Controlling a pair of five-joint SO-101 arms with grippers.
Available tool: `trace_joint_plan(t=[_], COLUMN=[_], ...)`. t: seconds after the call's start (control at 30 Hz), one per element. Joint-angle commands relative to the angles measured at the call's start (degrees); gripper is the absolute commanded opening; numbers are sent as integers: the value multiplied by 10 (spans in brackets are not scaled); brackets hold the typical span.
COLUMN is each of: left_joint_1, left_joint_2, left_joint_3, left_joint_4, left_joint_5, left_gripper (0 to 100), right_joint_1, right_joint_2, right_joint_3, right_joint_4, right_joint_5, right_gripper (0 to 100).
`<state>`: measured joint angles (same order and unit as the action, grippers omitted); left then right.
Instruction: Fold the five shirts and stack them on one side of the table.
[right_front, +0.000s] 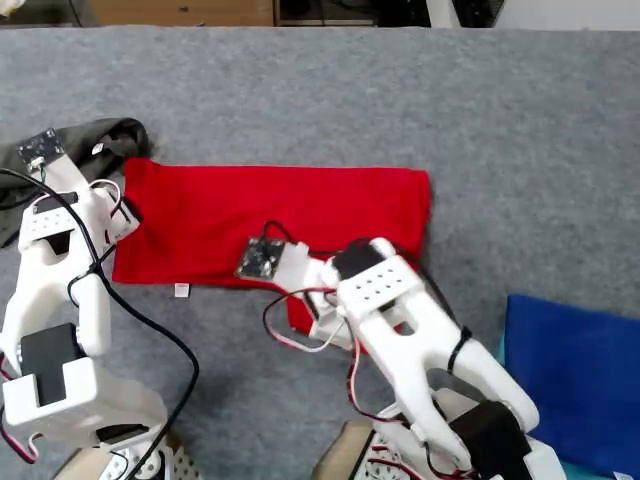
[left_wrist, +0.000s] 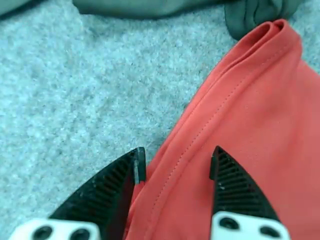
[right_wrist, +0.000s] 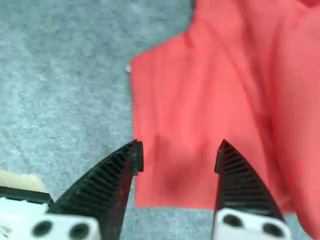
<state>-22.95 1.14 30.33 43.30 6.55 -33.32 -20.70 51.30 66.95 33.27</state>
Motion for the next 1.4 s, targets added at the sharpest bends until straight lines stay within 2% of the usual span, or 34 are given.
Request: trace_joint_plan(t=[0.0,0.17,0.37,0.6,0.73,1.0,1.2,1.37], left_joint_1=[4,4,4,4,4,4,4,4], left_joint_2=[-1,-1,-1,-1,-1,-1,-1,-1], left_joint_3=[-24,-25,-25,-24,-24,-23,-23,-23], left_joint_4=[-7,-7,-8,-9,-8,-8,-10,-11], left_joint_5=[4,4,4,3,2,2,2,2], left_gripper=[219,219,219,219,219,219,219,219], right_joint_1=[-38,-51,-49,-48,-16,29,37,67], right_joint_2=[-20,-8,84,128,132,133,133,132], right_joint_3=[17,48,51,24,20,12,1,-77], right_joint_4=[-20,-48,-99,-91,-91,-92,-100,-65], right_joint_5=[-2,-2,-1,10,26,70,69,70], right_gripper=[242,242,242,239,235,44,5,5])
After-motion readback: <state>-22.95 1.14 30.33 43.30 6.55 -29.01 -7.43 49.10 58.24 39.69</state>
